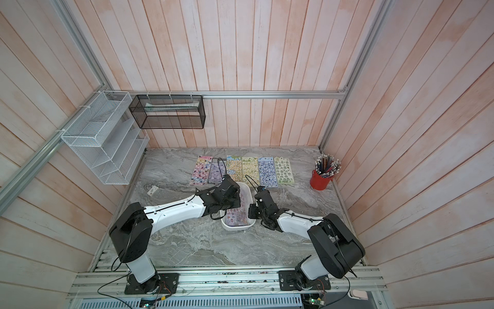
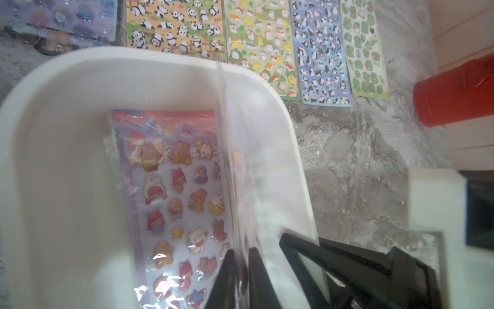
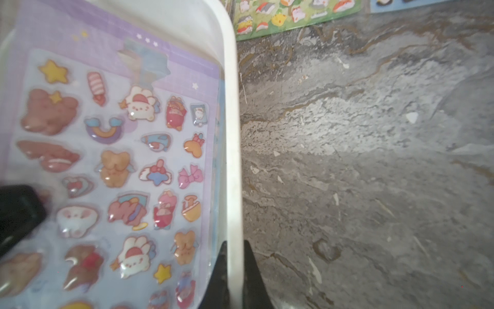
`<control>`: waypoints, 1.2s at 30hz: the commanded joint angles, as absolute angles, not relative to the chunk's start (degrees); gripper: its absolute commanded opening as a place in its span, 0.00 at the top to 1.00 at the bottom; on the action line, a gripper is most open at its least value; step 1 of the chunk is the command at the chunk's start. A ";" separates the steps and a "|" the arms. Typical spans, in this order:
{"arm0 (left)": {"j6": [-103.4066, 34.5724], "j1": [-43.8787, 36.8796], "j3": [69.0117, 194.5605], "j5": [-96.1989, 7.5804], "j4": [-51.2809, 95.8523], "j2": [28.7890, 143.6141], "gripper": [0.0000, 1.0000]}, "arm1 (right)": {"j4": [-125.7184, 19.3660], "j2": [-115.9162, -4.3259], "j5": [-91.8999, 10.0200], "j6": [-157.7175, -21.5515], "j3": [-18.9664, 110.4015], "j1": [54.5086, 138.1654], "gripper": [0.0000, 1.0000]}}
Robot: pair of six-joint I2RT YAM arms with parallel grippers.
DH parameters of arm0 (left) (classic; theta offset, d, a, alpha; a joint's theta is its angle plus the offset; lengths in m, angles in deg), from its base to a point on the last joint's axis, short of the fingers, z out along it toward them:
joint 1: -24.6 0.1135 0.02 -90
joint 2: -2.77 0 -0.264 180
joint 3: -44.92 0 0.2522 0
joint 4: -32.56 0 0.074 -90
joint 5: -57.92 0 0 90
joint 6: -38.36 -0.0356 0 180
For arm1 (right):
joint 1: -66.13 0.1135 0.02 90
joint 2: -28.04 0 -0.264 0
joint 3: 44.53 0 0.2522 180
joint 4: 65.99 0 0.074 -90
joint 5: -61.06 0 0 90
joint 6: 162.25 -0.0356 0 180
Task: Take the stickers out of the storage box
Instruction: Pick up the sticker from the storage box.
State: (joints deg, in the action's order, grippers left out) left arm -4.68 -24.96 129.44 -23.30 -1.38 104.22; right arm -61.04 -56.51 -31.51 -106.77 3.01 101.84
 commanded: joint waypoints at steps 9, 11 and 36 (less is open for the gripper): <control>-5.58 -25.09 131.06 -23.00 -2.69 101.19 0.75 | -59.05 -59.05 -31.10 -106.90 3.25 101.77 1.00; -5.50 -25.14 131.10 -23.37 -2.69 101.30 0.75 | -59.08 -59.14 -31.05 -106.88 3.24 101.77 1.00; -7.07 -24.83 131.37 -23.80 -1.40 101.87 1.00 | -59.30 -58.89 -31.10 -107.14 2.45 102.02 1.00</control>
State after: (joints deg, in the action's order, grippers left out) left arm -5.38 -24.96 129.51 -23.94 -1.34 102.95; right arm -62.51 -57.69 -31.42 -106.79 3.09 101.84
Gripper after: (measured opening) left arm 0.048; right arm 0.082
